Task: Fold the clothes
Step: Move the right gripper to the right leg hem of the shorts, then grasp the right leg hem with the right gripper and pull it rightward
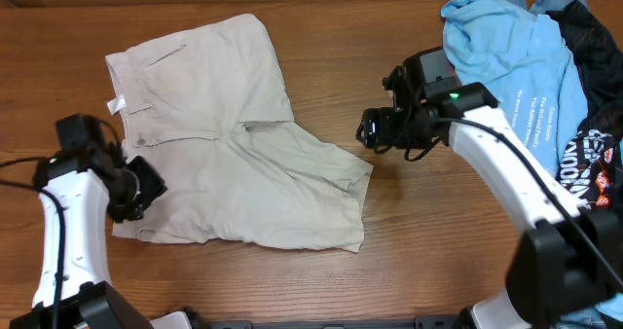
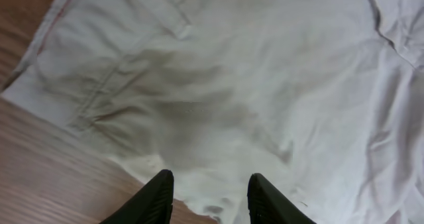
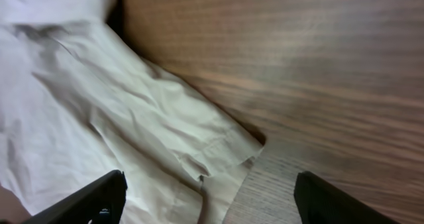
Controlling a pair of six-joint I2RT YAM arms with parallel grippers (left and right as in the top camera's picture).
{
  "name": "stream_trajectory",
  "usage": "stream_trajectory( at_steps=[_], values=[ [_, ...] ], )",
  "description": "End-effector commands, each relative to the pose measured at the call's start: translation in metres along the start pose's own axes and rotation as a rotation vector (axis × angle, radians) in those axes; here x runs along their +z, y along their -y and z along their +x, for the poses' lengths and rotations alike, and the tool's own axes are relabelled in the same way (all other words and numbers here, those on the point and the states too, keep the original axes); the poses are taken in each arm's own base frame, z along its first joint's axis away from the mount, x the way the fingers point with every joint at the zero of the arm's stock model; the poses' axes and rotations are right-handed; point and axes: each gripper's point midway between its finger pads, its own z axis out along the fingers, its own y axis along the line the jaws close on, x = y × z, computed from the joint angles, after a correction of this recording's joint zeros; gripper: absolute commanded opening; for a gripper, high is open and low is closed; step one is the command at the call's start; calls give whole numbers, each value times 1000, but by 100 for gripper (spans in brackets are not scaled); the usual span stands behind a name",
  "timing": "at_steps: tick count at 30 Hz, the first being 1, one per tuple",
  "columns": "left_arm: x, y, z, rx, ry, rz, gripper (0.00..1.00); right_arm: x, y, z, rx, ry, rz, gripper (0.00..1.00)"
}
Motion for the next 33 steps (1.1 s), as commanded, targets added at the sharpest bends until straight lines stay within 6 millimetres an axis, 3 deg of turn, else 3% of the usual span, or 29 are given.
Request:
stream_trajectory(
  at_steps=[1,5,11,21,27,33],
  values=[
    [-2,8,-3,67,24,-15,43,22,-9,17,-35,-117,-101,85],
    [2,9,3,93,15,-36,44,32,1,38,-18,-217,-72,84],
    [17,-1,12,92,-1,-70,45,27,8,60,21,-308,-29,84],
    [50,-21,32,89,-24,-107,51,46,-9,86,-25,-360,-55,85],
    [68,-29,38,90,-9,-113,50,65,-6,80,6,-292,-71,85],
    [76,-35,45,90,-15,-123,50,71,-17,65,-18,-223,-135,84]
  ],
)
